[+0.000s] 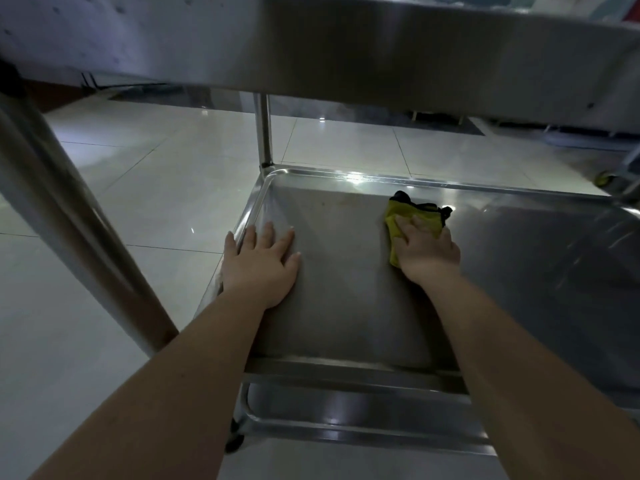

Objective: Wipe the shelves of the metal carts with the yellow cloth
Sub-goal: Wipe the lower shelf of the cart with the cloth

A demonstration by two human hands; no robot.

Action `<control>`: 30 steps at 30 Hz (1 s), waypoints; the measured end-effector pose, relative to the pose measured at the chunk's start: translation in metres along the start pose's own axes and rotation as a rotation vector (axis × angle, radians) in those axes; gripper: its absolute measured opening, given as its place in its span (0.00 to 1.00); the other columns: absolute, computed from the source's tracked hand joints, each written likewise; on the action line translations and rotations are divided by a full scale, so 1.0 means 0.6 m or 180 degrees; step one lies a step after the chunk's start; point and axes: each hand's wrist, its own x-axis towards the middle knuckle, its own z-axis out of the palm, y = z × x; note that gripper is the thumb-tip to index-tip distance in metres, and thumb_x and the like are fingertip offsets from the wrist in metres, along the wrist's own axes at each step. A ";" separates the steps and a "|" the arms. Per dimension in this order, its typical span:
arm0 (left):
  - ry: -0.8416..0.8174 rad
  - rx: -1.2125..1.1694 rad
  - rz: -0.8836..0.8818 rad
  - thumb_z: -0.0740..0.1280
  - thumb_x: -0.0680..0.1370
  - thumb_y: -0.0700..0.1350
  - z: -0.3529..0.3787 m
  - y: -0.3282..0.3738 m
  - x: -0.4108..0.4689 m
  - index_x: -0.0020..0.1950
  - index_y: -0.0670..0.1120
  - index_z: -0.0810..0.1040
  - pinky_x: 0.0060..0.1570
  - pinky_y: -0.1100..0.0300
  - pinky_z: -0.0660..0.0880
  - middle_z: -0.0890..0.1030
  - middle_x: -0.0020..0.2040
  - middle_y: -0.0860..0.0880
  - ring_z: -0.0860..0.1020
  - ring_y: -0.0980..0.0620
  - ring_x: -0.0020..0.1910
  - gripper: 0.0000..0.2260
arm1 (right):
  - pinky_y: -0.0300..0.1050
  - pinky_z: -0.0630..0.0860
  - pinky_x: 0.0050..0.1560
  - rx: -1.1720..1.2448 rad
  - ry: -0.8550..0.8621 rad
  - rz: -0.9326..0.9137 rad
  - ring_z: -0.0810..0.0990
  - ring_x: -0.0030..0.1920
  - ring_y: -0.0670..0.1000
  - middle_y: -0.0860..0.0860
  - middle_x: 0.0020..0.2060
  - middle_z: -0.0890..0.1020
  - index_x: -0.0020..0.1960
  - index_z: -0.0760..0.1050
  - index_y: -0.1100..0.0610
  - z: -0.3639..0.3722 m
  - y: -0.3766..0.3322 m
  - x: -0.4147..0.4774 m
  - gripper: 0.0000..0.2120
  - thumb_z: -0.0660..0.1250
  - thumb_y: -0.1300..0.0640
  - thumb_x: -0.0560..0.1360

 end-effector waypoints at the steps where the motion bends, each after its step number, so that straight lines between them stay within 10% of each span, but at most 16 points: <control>1: 0.0018 -0.0028 0.0027 0.41 0.79 0.63 0.001 -0.001 -0.001 0.78 0.63 0.47 0.74 0.42 0.37 0.48 0.80 0.51 0.46 0.46 0.78 0.26 | 0.60 0.48 0.74 0.0061 0.0017 0.0023 0.46 0.77 0.64 0.42 0.78 0.50 0.77 0.51 0.36 -0.001 -0.005 0.006 0.23 0.46 0.40 0.81; 7: 0.0092 -0.0102 0.0105 0.42 0.80 0.63 0.006 -0.003 -0.007 0.78 0.63 0.46 0.74 0.43 0.38 0.47 0.80 0.52 0.45 0.47 0.78 0.25 | 0.61 0.49 0.73 0.0227 0.0118 0.0074 0.49 0.76 0.66 0.46 0.78 0.54 0.75 0.58 0.41 0.005 -0.130 0.054 0.22 0.50 0.47 0.81; 16: 0.0137 -0.0157 0.0086 0.42 0.79 0.64 0.008 -0.009 -0.010 0.77 0.66 0.48 0.73 0.42 0.37 0.47 0.80 0.52 0.45 0.47 0.78 0.25 | 0.56 0.51 0.75 0.0188 -0.0322 -0.1558 0.55 0.76 0.57 0.42 0.77 0.56 0.75 0.57 0.36 0.044 -0.275 0.073 0.22 0.48 0.41 0.81; 24: 0.0128 -0.0144 0.0066 0.41 0.79 0.64 0.013 -0.001 -0.010 0.77 0.64 0.46 0.72 0.43 0.33 0.46 0.80 0.51 0.44 0.47 0.78 0.25 | 0.56 0.60 0.71 0.0341 0.0331 0.0198 0.62 0.71 0.64 0.52 0.75 0.62 0.74 0.60 0.36 -0.016 0.040 0.128 0.23 0.55 0.39 0.79; 30: 0.0141 -0.0303 0.0040 0.45 0.80 0.59 0.006 -0.001 -0.015 0.77 0.62 0.51 0.74 0.42 0.37 0.50 0.80 0.51 0.46 0.48 0.78 0.24 | 0.59 0.60 0.72 0.0362 0.0373 -0.0296 0.62 0.72 0.63 0.53 0.75 0.62 0.73 0.63 0.41 0.017 -0.102 0.089 0.21 0.53 0.45 0.80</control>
